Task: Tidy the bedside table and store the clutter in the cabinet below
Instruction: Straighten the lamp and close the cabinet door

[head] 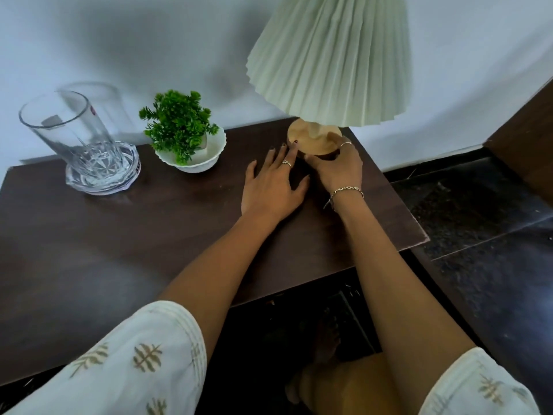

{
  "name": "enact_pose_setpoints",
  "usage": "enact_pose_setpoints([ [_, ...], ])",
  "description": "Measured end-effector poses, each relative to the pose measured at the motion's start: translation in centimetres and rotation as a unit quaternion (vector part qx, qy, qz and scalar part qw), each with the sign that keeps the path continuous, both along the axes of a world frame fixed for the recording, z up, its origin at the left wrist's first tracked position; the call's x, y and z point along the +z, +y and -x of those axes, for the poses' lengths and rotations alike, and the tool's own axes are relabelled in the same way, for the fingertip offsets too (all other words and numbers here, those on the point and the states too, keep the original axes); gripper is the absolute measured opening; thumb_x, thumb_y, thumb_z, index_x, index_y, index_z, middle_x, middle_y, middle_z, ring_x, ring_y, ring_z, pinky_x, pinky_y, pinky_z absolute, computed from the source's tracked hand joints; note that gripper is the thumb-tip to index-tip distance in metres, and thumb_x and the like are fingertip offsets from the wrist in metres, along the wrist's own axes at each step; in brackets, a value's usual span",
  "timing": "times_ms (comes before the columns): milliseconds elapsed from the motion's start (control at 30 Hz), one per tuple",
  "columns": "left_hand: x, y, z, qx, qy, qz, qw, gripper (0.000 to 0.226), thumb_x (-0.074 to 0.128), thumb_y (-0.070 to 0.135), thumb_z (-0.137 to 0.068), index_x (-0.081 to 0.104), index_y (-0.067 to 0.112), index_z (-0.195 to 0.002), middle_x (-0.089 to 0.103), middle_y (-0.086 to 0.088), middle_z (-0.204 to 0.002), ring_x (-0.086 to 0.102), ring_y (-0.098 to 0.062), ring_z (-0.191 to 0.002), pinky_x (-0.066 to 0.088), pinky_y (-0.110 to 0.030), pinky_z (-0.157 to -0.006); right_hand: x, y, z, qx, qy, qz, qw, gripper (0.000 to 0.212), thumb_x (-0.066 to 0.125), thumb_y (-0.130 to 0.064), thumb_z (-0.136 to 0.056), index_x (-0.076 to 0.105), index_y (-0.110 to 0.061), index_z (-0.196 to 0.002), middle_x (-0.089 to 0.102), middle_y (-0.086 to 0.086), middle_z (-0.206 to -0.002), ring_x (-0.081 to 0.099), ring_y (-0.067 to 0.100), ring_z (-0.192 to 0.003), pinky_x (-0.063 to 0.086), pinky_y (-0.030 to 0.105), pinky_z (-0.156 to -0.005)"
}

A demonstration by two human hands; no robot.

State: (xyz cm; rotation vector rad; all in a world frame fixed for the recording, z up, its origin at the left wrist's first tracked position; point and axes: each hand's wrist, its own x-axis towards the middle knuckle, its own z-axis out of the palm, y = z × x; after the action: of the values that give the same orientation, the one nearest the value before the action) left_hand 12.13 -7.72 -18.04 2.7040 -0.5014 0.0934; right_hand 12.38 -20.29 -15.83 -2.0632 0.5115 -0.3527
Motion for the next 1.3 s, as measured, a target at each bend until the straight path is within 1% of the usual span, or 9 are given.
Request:
enact_pose_setpoints([
  [133, -0.1, 0.1, 0.1, 0.016, 0.0, 0.029, 0.999, 0.067, 0.039, 0.045, -0.094, 0.013, 0.022, -0.151, 0.018, 0.002, -0.158, 0.011, -0.016, -0.147, 0.011, -0.04, -0.118, -0.3, 0.4, 0.3, 0.004, -0.007, 0.026, 1.0, 0.061, 0.076, -0.026, -0.073, 0.054, -0.014, -0.129, 0.051, 0.003, -0.135, 0.049, 0.022, -0.123, 0.038, 0.036, -0.107],
  [267, -0.1, 0.2, 0.3, 0.033, -0.006, 0.051, 0.998, 0.064, 0.039, 0.041, -0.095, 0.015, 0.018, -0.15, 0.02, 0.0, -0.158, 0.013, -0.017, -0.147, 0.012, -0.038, -0.118, -0.6, 0.7, 0.4, 0.017, -0.006, 0.035, 0.999, 0.056, 0.073, -0.022, -0.076, 0.055, -0.015, -0.128, 0.049, 0.004, -0.139, 0.045, 0.022, -0.128, 0.036, 0.037, -0.109],
  [400, 0.0, 0.4, 0.3, 0.046, -0.01, 0.065, 0.997, 0.057, 0.035, 0.023, -0.097, 0.017, 0.014, -0.15, 0.023, -0.003, -0.157, 0.017, -0.018, -0.146, 0.015, -0.036, -0.117, -0.5, 0.8, 0.8, 0.037, -0.009, 0.044, 0.998, 0.052, 0.069, -0.02, -0.08, 0.055, -0.015, -0.129, 0.052, 0.004, -0.139, 0.047, 0.021, -0.128, 0.036, 0.039, -0.11],
  [533, 0.1, 0.6, 0.3, 0.054, -0.02, 0.055, 0.997, 0.061, 0.035, 0.011, -0.093, 0.014, 0.013, -0.15, 0.022, -0.004, -0.157, 0.018, -0.018, -0.145, 0.016, -0.035, -0.117, -0.3, 0.8, 1.1, 0.041, -0.01, 0.033, 0.999, 0.047, 0.067, -0.018, -0.082, 0.057, -0.017, -0.128, 0.05, 0.005, -0.141, 0.049, 0.02, -0.127, 0.038, 0.034, -0.109],
  [800, 0.2, 0.7, 0.7, 0.05, -0.011, 0.033, 0.998, 0.061, 0.034, 0.014, -0.095, 0.009, 0.012, -0.151, 0.019, -0.004, -0.158, 0.018, -0.016, -0.145, 0.015, -0.034, -0.117, -0.2, 1.0, 1.2, 0.044, -0.008, 0.026, 0.999, 0.044, 0.067, -0.017, -0.083, 0.058, -0.018, -0.126, 0.05, 0.007, -0.14, 0.05, 0.021, -0.126, 0.04, 0.034, -0.108],
  [967, 0.2, 1.8, 2.7, 0.031, -0.005, -0.01, 0.999, 0.054, 0.029, 0.022, -0.099, 0.012, 0.014, -0.151, 0.021, -0.002, -0.158, 0.017, -0.017, -0.146, 0.015, -0.036, -0.117, 0.3, 1.9, 2.7, 0.058, 0.019, 0.006, 0.998, 0.05, 0.063, -0.012, -0.086, 0.049, -0.016, -0.134, 0.046, 0.008, -0.144, 0.045, 0.024, -0.131, 0.036, 0.036, -0.111],
  [1100, 0.7, 3.1, 4.8, -0.01, 0.053, -0.052, 0.997, 0.051, 0.029, 0.024, -0.101, 0.016, 0.014, -0.15, 0.015, -0.004, -0.159, 0.011, -0.021, -0.147, 0.013, -0.035, -0.116, 1.0, 3.7, 5.9, 0.103, 0.04, 0.036, 0.993, 0.048, 0.062, -0.012, -0.086, 0.05, -0.011, -0.133, 0.054, 0.009, -0.134, 0.048, 0.022, -0.126, 0.034, 0.031, -0.11],
  [1200, 3.1, 4.2, 6.7, -0.023, 0.19, -0.007, 0.981, 0.054, 0.034, 0.009, -0.098, 0.018, 0.012, -0.15, 0.012, -0.009, -0.159, 0.012, -0.024, -0.147, 0.014, -0.03, -0.115, 1.6, 5.3, 8.7, 0.147, 0.052, 0.058, 0.986, 0.042, 0.064, -0.018, -0.085, 0.056, -0.009, -0.126, 0.055, 0.011, -0.13, 0.05, 0.023, -0.123, 0.034, 0.033, -0.11],
  [1300, 5.4, 7.4, 10.8, -0.056, 0.243, 0.028, 0.968, 0.052, 0.035, 0.006, -0.096, 0.029, 0.017, -0.147, 0.035, -0.009, -0.151, 0.033, -0.023, -0.139, 0.022, -0.019, -0.107, 2.5, 6.8, 12.0, 0.163, 0.05, 0.055, 0.984, 0.036, 0.066, -0.022, -0.085, 0.061, -0.01, -0.118, 0.056, 0.01, -0.125, 0.052, 0.023, -0.118, 0.036, 0.033, -0.107],
])
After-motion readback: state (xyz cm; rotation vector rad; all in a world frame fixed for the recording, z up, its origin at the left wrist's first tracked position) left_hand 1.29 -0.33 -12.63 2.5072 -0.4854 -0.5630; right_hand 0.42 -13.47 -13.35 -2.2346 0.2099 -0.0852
